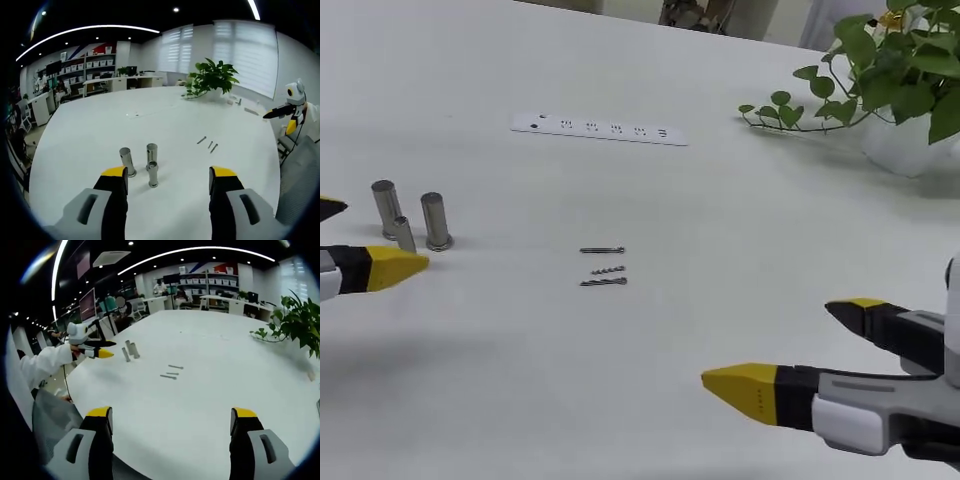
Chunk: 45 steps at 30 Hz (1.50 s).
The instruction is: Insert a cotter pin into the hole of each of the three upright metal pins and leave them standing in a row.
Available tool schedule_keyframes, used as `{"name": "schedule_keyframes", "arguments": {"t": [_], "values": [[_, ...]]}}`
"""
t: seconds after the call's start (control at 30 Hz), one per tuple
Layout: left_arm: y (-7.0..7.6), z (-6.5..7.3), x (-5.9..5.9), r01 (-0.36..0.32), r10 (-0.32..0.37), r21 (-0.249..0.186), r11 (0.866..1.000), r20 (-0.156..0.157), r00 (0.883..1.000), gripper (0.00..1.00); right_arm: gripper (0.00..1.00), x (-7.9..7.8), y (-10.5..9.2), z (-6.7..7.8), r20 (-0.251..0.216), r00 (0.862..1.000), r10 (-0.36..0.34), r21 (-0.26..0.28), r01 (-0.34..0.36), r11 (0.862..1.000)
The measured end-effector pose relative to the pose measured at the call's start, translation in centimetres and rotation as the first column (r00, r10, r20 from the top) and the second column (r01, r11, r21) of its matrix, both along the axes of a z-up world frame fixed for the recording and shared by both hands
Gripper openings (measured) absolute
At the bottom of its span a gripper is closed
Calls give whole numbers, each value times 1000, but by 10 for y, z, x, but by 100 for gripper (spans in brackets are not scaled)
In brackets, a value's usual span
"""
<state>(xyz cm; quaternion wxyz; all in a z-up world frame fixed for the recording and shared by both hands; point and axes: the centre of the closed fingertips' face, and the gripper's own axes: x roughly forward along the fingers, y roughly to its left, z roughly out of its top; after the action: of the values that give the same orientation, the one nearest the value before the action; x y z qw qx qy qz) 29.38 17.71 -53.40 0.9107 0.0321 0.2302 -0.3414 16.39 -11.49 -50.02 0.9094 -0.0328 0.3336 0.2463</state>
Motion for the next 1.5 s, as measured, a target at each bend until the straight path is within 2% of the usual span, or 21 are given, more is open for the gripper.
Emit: {"name": "schedule_keyframes", "arguments": {"t": [0.27, 0.33, 0.4, 0.53, 0.73, 0.83, 0.9, 0.97, 1.07, 1.23, 1.37, 1.5], "values": [[1, -10, 9, 3, -3, 14, 1000, -8, 1000, 53, 96, 0, 0, -1, -8, 1000, 0, -6, 0, 1000], [1, -13, 10, -1, 1, 9, 1000, -12, 1000, 51, 96, -1, 1, -1, -10, 1000, 2, -6, -2, 1000], [-1, -17, 13, -12, 11, -19, 1000, -22, 1000, 50, 96, -1, 2, -2, -14, 1000, 4, -9, -4, 1000], [-3, -27, 17, -16, 16, -11, 1000, -29, 999, 45, 96, -6, 7, -7, -32, 999, 26, -11, -26, 1000], [-2, -38, 22, -41, 41, 3, 999, -33, 999, 38, 96, -7, 12, -7, -26, 998, 48, -15, -49, 999], [-3, -39, 23, -58, 57, -16, 998, -37, 998, 38, 96, -7, 11, -6, -27, 999, 46, -15, -47, 999], [-2, -43, 24, -80, 79, -11, 997, -38, 996, 36, 96, -7, 11, -6, -26, 999, 43, -16, -43, 999], [-1, -43, 25, -86, 86, -16, 996, -36, 996, 34, 96, -8, 11, -6, -27, 999, 43, -18, -44, 999], [-5, -41, 27, -99, 96, -65, 993, -38, 995, 28, 96, -8, 11, -7, -31, 999, 38, -18, -39, 999], [-2, -43, 31, -123, 122, -52, 991, -23, 992, 27, 96, -10, 12, -8, -34, 999, 37, -14, -37, 999], [-4, -41, 34, -111, 111, -58, 992, -8, 994, 14, 97, -11, 13, -9, -35, 999, 39, -17, -39, 999], [-4, -40, 37, -108, 108, -52, 993, 5, 994, 12, 96, -11, 13, -9, -36, 999, 36, -22, -37, 999]]}}
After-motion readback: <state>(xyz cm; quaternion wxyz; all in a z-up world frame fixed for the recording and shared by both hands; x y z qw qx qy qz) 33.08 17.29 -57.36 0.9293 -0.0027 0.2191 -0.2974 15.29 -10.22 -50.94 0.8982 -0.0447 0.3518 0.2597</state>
